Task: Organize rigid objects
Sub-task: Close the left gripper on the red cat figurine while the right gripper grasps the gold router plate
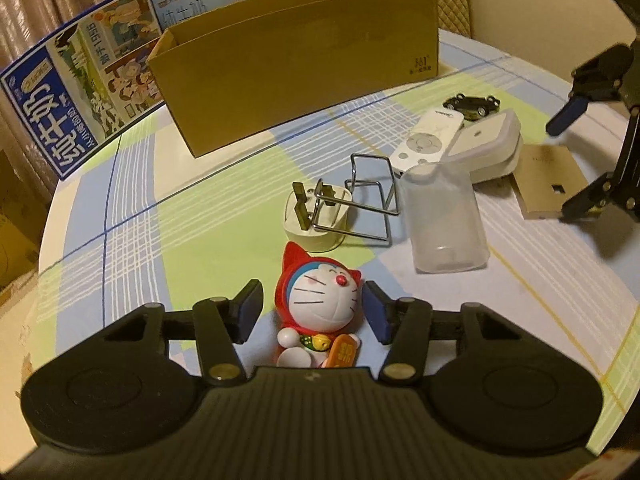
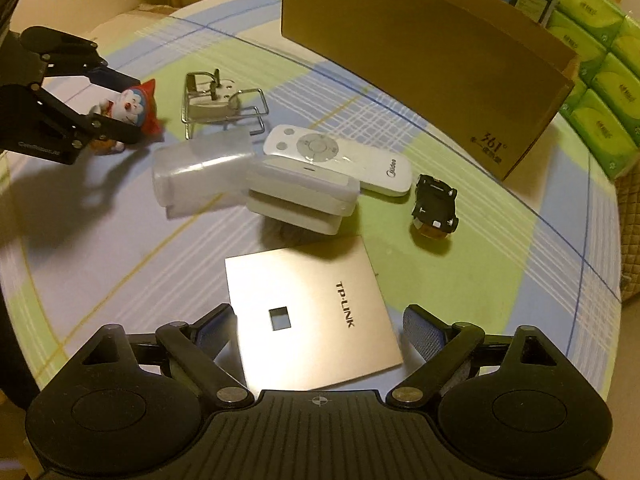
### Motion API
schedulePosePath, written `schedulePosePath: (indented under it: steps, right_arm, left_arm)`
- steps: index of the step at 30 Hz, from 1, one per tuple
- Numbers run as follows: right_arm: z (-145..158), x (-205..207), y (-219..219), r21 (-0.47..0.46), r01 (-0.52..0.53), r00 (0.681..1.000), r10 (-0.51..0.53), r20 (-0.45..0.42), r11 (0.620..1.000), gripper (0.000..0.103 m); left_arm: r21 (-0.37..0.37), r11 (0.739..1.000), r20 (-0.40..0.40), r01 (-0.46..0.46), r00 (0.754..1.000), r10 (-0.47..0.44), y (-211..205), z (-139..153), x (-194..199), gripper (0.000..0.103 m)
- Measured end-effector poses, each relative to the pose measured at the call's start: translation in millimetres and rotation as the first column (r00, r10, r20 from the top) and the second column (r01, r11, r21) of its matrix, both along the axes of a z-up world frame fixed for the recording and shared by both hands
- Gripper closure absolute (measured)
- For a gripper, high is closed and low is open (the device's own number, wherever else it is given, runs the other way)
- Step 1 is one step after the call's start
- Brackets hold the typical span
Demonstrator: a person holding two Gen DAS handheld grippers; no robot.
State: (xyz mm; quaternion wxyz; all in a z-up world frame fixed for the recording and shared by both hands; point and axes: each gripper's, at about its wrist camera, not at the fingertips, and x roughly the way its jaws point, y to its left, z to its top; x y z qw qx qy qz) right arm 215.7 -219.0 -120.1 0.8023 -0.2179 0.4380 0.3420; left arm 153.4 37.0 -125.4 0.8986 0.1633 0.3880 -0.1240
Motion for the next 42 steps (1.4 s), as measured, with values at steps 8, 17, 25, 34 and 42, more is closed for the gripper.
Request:
schedulePosePath:
  steps: [8,17,25,34,42]
  right_arm:
    - [-10.5,21.4,-1.4,0.038,-0.001,0.997,0.004,-0.080,0.999,0.014]
    - [-5.4,10.1,-8.6,0.114,0.248,0.960,-0.229,-0.160,0.962,0.015]
    - [-6.5,-8.3,-2.1,0.129,0.283,0.958,-0.272,-0.093,0.950,0.014]
    - [-11.1,-14.8,3.8,0.117,0.277,0.961,-0.274,-0.038,0.954,0.013]
    - [-8.3,-17.4,2.8,0.145,0.337,0.942,-0.335,-0.039,0.930,0.015]
  left_arm:
    - [-0.015,1.000,-0.015,-0.011,1.000,0.011,1.2,-4.0,1.8,0.052]
    - [0.003,1.000,-0.006,-0.018,1.000,0.018,-2.5,-6.6,2.0,0.052]
    - [0.021,0.999,0.016,-0.033,0.999,0.033,-3.3,-6.1,2.1,0.052]
    - [0.103,0.995,0.024,0.012,1.000,-0.014,-12.8,-12.1,-2.2,0.062]
    - [0.092,0.996,0.049,0.002,0.999,-0.007,-11.1,-6.3,-4.9,0.063]
